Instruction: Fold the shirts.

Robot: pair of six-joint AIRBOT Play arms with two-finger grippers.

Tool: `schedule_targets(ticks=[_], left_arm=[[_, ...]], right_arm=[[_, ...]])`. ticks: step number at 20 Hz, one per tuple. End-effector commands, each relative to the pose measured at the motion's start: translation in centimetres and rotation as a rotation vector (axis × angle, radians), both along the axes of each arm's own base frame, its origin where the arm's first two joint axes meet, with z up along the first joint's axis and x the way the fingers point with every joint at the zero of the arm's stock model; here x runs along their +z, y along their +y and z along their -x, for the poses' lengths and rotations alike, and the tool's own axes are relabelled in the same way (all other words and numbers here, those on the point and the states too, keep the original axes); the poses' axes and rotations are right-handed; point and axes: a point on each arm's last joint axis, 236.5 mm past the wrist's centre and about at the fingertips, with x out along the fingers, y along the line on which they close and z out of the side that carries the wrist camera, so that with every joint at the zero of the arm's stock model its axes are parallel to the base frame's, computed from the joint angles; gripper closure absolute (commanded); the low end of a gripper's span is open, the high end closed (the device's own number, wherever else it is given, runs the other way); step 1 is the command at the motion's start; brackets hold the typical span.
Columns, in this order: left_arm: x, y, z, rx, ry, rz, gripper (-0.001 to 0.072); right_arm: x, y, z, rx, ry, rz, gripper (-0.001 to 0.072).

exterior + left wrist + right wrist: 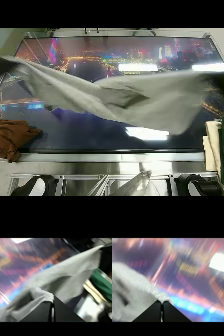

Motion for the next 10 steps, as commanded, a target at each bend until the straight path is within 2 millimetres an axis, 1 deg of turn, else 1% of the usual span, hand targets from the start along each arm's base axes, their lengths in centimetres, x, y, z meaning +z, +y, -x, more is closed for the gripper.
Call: schedule_targets(ticks=[1,2,3,4,5,6,7,8,10], left_arm=[[7.4,0.1,3.8,0.218,-0.296,-0.105,0.0691],[7.3,1.0,3.4,0.250,-0.281,-0.128,0.0691],[6.7,1.7,2.9,0.244,-0.248,-0.131,0.0691],[5.8,2.4,2.1,0.215,-0.192,-0.097,0.0690],[4.1,3.2,0.7,0.173,-0.115,-0.045,0.0690],[1.7,3.9,-0.8,0.130,-0.016,-0.010,0.0691],[-2.2,4.6,-2.9,0.105,0.108,0.002,0.0691],[-6.2,5.1,-5.0,0.088,0.213,-0.007,0.0691],[-14.8,5.3,-10.0,0.084,0.387,-0.025,0.0691]], right_arm=[[9.6,-3.3,5.6,-0.163,-0.359,-0.001,0.0700],[9.6,-3.4,5.0,-0.168,-0.351,0.002,0.0700],[8.4,-3.4,3.3,-0.162,-0.299,0.005,0.0700],[6.2,-3.0,0.7,-0.141,-0.201,0.010,0.0700],[3.3,-2.8,-2.3,-0.122,-0.089,0.010,0.0700],[0.1,-2.7,-5.6,-0.111,0.028,0.008,0.0700],[-3.9,-2.9,-9.3,-0.112,0.150,0.010,0.0700],[-8.1,-3.3,-12.3,-0.117,0.265,0.017,0.0700],[-16.7,-3.6,-16.8,-0.135,0.483,-0.001,0.0700]])
